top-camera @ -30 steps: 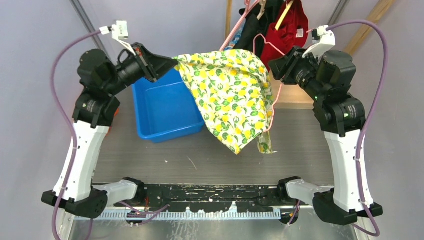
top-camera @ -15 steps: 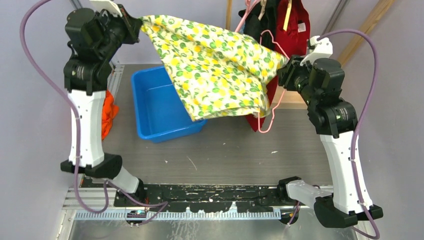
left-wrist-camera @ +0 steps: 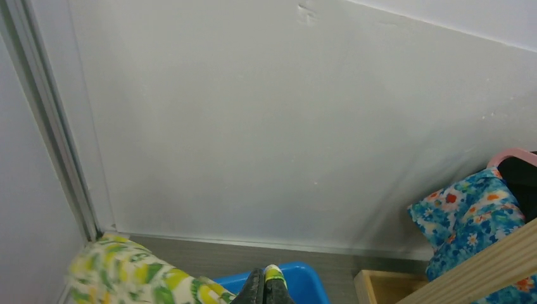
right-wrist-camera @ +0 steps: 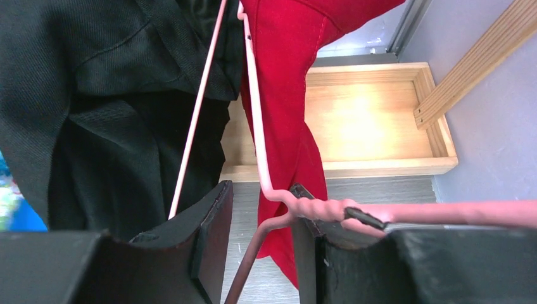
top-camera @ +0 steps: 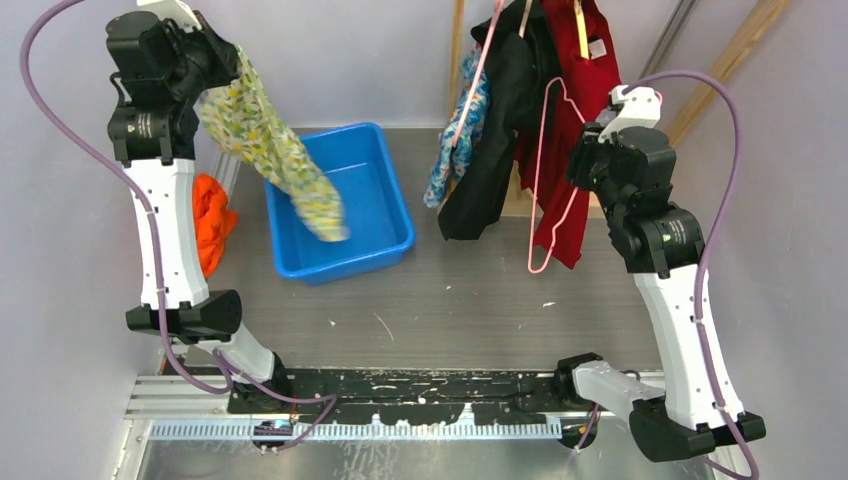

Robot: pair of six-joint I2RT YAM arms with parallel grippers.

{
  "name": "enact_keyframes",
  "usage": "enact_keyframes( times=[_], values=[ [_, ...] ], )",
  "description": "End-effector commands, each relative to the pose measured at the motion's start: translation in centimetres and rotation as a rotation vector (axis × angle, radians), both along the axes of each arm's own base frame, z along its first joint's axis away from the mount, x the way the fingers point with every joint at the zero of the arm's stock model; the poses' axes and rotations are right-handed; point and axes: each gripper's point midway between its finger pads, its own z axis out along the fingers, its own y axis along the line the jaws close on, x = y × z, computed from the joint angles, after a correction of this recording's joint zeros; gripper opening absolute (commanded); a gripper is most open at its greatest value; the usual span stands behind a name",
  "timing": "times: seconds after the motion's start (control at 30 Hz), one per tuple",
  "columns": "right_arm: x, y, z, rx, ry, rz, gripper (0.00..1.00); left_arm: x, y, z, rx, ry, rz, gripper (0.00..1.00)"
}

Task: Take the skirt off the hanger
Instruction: Remove the skirt from the hanger, then place the skirt in the bin.

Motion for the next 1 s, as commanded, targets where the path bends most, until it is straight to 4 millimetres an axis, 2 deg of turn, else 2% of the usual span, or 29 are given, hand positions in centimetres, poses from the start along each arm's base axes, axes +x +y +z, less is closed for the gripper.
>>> enact_keyframes(
  times=[0.0,0.07,0.17,0.3,0.37,0.43,0.5,0.53,0.67,0.77,0.87,0.9,0.93,0.97],
  values=[
    [0.5,-0.8,1.8,-0.003,-0.08,-0.042,0.01,-0.5,-1.1,1.9,-0.017,-0.078,-0.058,0.0],
    [0.8,-0.8,2.0,-0.006,-0.088,-0.046,0.01,0.4,-3.2,0.3,-0.088,-0.046,-0.146,0.0],
    [1.3,-0.7,2.6,-0.004,-0.102,-0.043,0.01,1.0,-5.8,-1.9,-0.083,0.007,-0.209,0.0],
    [1.5,-0.8,3.3,-0.016,-0.115,-0.046,0.01,0.5,-7.4,-1.5,-0.122,0.003,-0.265,0.0],
    [1.5,-1.6,3.6,-0.038,-0.127,-0.085,0.01,0.1,-9.3,-1.3,-0.196,0.003,-0.345,0.0],
    [1.4,-1.9,3.9,-0.054,-0.138,-0.097,0.01,0.0,-11.7,-2.7,-0.243,0.037,-0.41,0.0],
    [1.3,-2.1,4.3,-0.055,-0.149,-0.107,0.01,0.3,-12.8,-6.0,-0.261,0.11,-0.425,0.0],
    [1.2,-2.3,4.5,-0.059,-0.151,-0.112,0.01,0.6,-12.7,-7.9,-0.262,0.15,-0.412,0.0],
    [0.4,-3.5,5.6,-0.098,-0.17,-0.159,0.01,2.4,-10.9,-15.6,-0.208,0.294,-0.316,0.0],
    [-0.3,-4.4,7.2,-0.136,-0.2,-0.194,0.01,3.6,-10.8,-19.1,-0.214,0.373,-0.31,0.0],
    [-0.9,-5.2,8.6,-0.166,-0.221,-0.224,0.01,4.5,-10.5,-21.2,-0.218,0.438,-0.285,0.01],
    [-1.1,-5.4,8.9,-0.169,-0.226,-0.235,0.01,4.7,-10.3,-21.6,-0.214,0.449,-0.274,0.13],
    [-1.3,-5.6,9.3,-0.171,-0.233,-0.242,0.01,4.8,-10.2,-22.0,-0.206,0.461,-0.269,0.33],
    [-1.6,-5.8,9.6,-0.17,-0.242,-0.248,0.01,5.0,-10.0,-22.2,-0.195,0.465,-0.262,0.46]
  ],
)
